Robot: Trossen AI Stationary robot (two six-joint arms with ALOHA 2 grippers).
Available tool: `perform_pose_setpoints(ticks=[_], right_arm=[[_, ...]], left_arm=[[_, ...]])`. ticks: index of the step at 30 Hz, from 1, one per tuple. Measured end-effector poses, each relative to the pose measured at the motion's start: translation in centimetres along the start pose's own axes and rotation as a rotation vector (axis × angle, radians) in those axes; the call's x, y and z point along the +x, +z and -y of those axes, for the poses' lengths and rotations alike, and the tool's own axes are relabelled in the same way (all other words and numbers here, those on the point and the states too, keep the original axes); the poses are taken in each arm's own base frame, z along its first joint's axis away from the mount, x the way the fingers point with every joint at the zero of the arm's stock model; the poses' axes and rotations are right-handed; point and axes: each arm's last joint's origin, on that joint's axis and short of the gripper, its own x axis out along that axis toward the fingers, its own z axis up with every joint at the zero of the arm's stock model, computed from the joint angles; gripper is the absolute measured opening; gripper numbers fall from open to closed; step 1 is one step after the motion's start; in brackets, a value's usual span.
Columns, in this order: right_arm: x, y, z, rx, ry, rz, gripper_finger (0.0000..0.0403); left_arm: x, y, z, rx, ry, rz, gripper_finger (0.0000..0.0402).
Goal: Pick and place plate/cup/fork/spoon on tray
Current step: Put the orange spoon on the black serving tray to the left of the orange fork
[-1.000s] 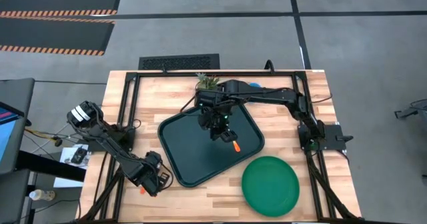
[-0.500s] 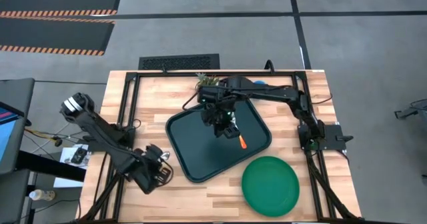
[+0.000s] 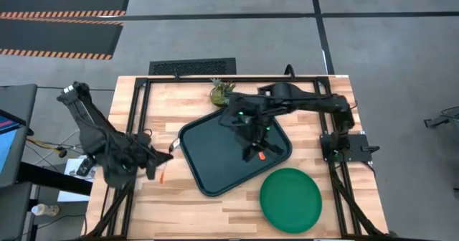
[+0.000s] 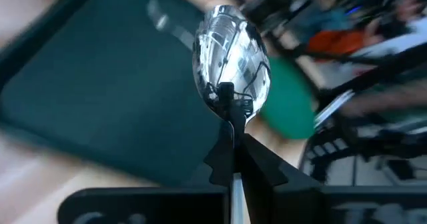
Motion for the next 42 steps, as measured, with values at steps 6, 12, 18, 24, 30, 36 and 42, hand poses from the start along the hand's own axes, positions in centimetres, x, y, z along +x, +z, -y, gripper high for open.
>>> perform_pose_setpoints(ticks=[6, 12, 18, 24, 30, 36, 42], right_arm=[[0.4, -0.4, -3.1, -0.045, -0.025, 0.002, 0.0067], [0.2, -0.1, -1.8, -0.187, -0.253, 0.197, 0.0063], [-1.2, 1.6, 0.0, -0.290, -0.450, 0.454, 0.0063], [-1.2, 1.9, 0.4, -0.437, -0.625, 0.409, 0.0063], [-1.0, 3.7, -0.1, -0.675, -0.725, 0.496, 0.0069], [-0.4, 4.3, -1.2, -0.783, -0.767, 0.480, 0.0146], [-0.1, 5.1, -1.5, -0.813, -0.881, 0.491, 0.0236]], left_arm=[[-1.2, 3.0, 1.0, 0.097, -0.173, 0.094, 0.0000], [-1.3, 5.7, 3.3, 0.220, -0.458, 0.123, 0.0000], [-1.3, 7.2, 4.7, 0.363, -0.733, 0.138, 0.0000], [-1.5, 7.7, 5.1, 0.374, -0.866, 0.134, 0.0000], [-1.0, 8.2, 4.9, 0.363, -0.868, 0.115, 0.0000], [-0.2, 8.8, 4.4, 0.323, -0.871, 0.044, 0.0000], [2.0, 9.6, 4.0, 0.296, -0.855, -0.027, 0.0000]])
